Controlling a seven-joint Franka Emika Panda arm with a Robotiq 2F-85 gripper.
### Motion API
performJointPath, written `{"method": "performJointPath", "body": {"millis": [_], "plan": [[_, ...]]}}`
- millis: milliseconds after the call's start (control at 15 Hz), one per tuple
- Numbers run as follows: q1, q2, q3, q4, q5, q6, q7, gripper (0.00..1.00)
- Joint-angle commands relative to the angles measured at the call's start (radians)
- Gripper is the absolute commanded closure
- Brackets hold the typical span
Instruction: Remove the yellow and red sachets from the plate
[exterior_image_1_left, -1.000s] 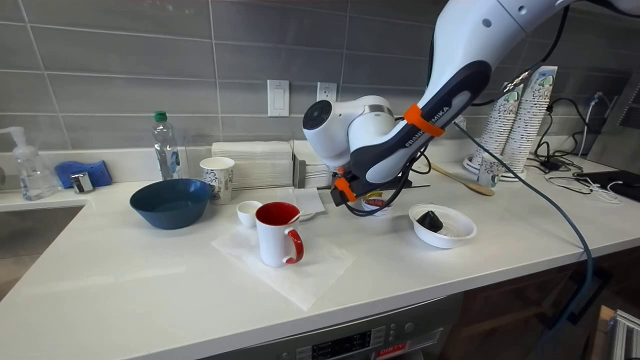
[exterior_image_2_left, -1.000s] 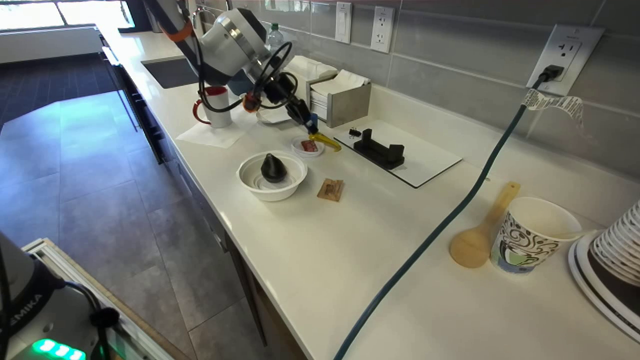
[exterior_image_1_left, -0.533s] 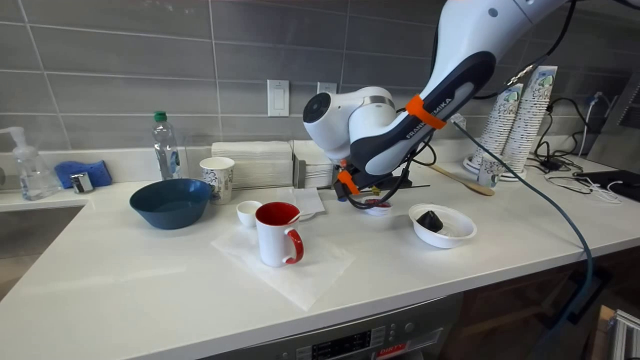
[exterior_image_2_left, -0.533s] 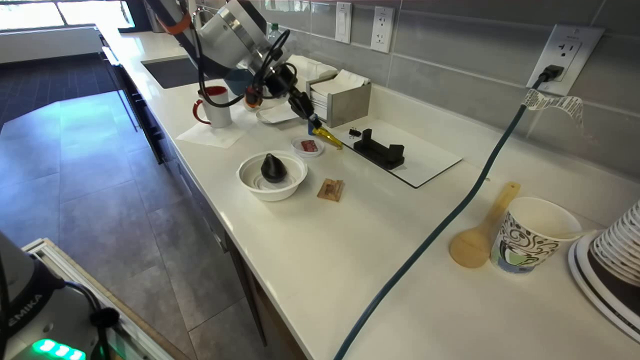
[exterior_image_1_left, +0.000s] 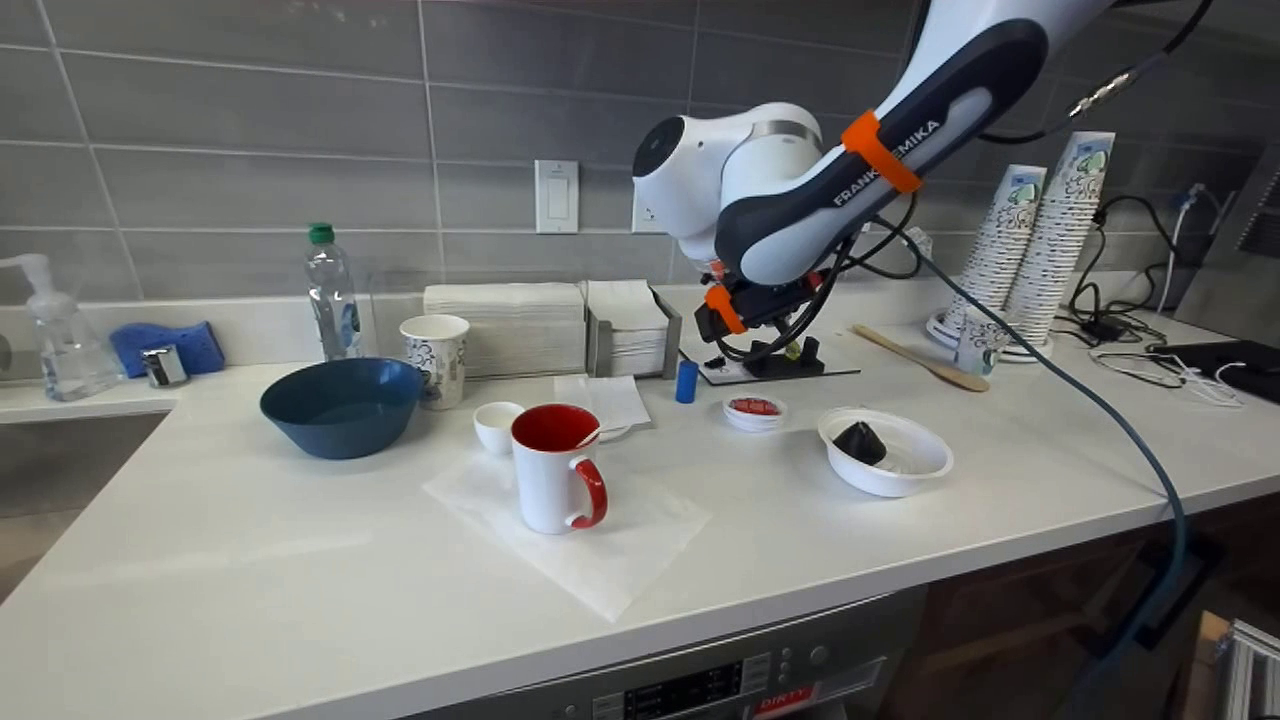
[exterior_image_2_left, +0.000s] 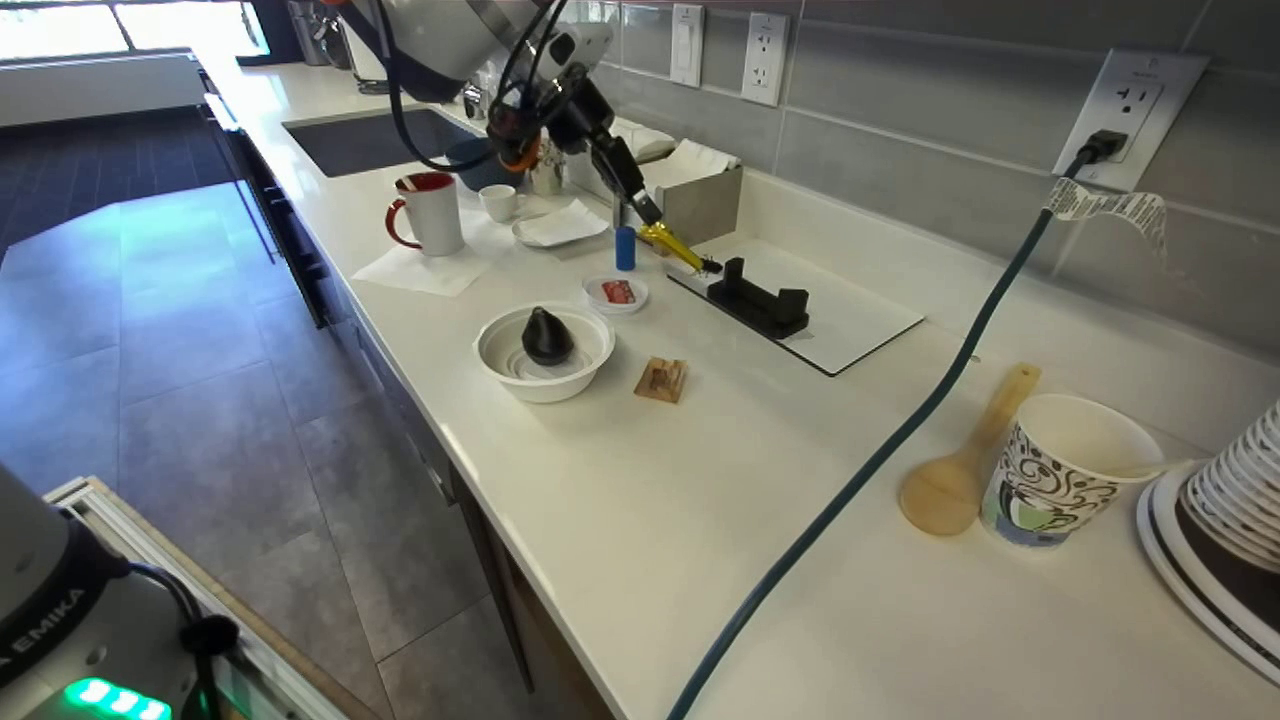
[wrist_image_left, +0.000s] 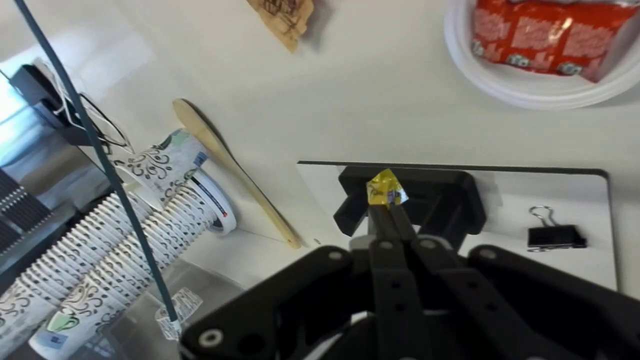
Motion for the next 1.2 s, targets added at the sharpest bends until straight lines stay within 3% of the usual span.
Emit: {"method": "performJointPath", "body": {"millis": [0,333,1133], "plan": [[-0.014,-0.074,-0.001,-0.056,0.097,-0.101,-0.034,1.00],[-0.048,-0.083,-0.026,-0.079,0.195,-0.224,-0.027,1.00],[-0.066,0.073,-0.076,-0.053,0.208,-0.227,0.076,1.00]]}}
